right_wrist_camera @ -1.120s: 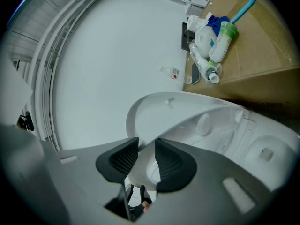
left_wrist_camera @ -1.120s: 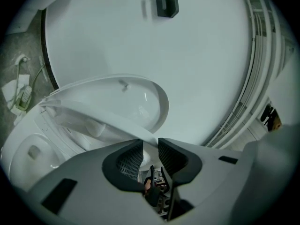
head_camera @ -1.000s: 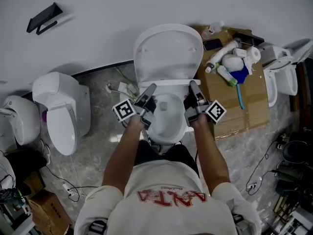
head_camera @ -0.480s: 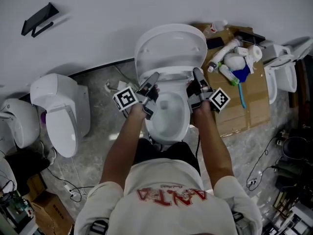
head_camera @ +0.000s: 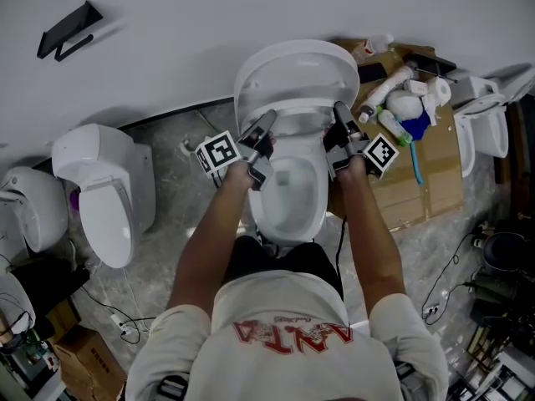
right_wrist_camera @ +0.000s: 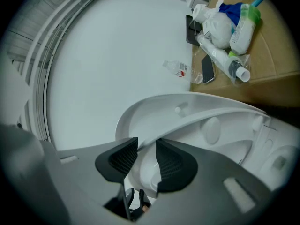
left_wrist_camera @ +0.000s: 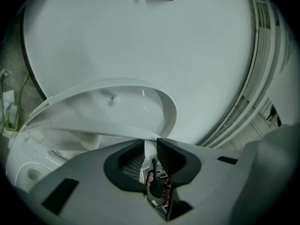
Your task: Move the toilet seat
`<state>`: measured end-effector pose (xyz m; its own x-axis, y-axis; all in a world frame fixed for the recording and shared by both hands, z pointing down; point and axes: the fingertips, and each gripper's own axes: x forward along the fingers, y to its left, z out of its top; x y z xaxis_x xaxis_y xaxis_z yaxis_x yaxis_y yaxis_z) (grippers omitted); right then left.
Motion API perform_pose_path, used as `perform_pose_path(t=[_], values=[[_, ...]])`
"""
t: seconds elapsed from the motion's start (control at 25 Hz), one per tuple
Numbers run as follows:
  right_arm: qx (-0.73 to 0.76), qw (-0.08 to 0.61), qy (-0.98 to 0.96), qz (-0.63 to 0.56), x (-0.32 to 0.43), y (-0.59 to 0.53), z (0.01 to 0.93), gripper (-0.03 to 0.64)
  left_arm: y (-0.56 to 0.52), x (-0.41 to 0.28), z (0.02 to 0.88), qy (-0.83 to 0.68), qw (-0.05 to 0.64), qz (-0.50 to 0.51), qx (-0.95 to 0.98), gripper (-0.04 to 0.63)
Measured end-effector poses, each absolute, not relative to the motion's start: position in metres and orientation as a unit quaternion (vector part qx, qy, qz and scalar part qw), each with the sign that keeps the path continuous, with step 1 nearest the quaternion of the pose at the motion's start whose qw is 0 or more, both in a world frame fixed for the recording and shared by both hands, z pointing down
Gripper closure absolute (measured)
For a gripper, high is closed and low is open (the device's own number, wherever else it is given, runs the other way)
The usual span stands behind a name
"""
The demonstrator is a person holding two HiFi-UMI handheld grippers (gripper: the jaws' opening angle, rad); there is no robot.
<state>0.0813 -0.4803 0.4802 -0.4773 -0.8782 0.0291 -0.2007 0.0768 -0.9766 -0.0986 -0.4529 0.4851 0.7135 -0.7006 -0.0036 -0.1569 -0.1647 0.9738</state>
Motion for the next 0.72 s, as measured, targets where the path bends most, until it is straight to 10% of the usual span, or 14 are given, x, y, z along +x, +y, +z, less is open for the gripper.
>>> perform_pose_path(t=[0.72], values=[[-0.374,0.343,0.643,-0.573,0.09,-0.473,0.483,0.485,-0.444,-0.11,0.479,-0.324,0.562,-0.239,0.722,0.506]])
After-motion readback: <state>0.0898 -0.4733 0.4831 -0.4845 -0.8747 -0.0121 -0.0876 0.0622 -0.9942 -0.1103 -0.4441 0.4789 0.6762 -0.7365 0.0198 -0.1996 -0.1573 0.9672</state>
